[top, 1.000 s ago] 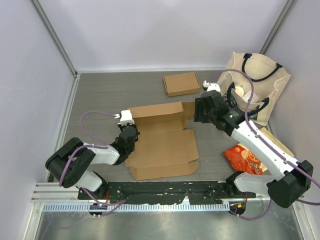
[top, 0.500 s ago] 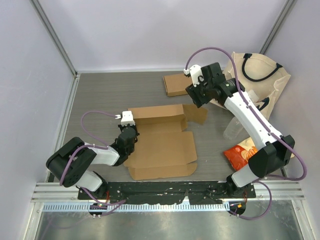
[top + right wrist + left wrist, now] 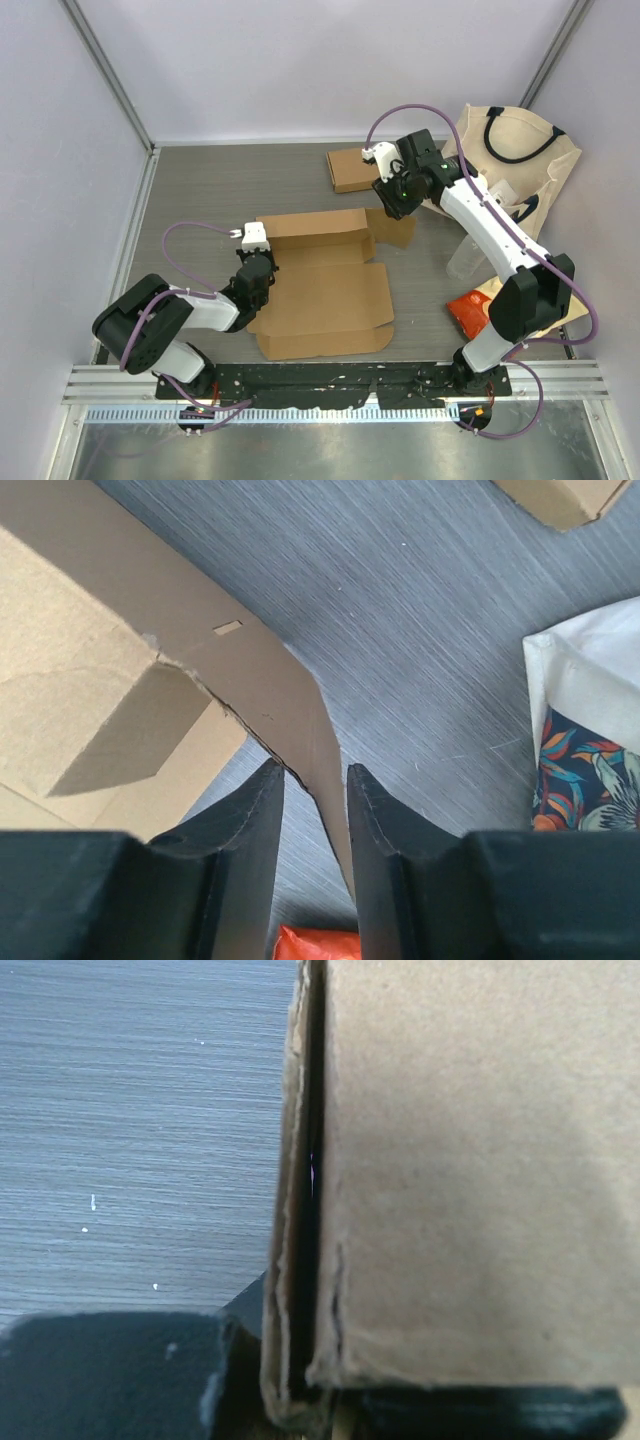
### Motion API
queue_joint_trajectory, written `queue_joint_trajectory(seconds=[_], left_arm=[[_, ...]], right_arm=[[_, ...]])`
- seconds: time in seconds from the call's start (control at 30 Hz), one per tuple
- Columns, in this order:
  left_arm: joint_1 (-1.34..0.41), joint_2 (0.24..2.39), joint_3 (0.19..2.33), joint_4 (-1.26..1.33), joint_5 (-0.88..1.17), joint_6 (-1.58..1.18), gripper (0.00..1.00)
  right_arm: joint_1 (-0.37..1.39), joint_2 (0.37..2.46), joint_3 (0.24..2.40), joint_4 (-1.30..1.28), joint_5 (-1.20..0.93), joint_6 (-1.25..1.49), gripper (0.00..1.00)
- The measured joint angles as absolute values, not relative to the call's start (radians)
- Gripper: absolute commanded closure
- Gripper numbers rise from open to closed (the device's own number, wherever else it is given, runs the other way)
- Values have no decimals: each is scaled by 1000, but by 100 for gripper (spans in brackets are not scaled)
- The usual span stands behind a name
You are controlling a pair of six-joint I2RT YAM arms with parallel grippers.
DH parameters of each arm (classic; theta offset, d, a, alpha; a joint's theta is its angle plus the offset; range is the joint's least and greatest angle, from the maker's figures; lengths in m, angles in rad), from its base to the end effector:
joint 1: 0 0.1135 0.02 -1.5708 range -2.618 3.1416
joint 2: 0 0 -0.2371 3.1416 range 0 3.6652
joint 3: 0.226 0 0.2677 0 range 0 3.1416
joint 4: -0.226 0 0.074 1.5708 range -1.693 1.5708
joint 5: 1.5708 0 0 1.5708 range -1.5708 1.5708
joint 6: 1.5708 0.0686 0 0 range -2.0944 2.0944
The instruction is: Fold the paper box
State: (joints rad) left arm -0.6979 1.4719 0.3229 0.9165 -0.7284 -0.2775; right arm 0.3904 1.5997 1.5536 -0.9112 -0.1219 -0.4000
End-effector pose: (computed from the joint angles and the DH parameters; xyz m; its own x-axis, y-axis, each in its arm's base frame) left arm 0.2438 -0.1449 0.1071 -0.1652 -0.1283 -0.9779 -0.0645 0.9908 -0.1191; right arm 0.3409 0.1493 0.2822 -0.5241 -0.6337 -0.5690 -0.7020 0.6997 -0.1326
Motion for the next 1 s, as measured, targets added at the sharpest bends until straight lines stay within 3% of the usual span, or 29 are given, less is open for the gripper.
queue_joint_trajectory(seconds=[0.2,0.27,0.3,0.6,1.0], left_arm=[[-698,1472,321,916,-733,-280,100],[-698,1472,320,915,-738,-280,100],[-696,1472,320,915,-740,-281,100],[-690,1473,319,922,-748,-311,100],[-687,1462,319,899,-736,-280,100]], right_arm=[[407,1673,1554,-897,-82,-277,88],[425,1676,1552,-896,-53,-211,90],[437,1670,1553,-893,-35,-167,99],[493,1755,1756,-1050,63,199,99],[466,1731,1644,-999,74,565,99]])
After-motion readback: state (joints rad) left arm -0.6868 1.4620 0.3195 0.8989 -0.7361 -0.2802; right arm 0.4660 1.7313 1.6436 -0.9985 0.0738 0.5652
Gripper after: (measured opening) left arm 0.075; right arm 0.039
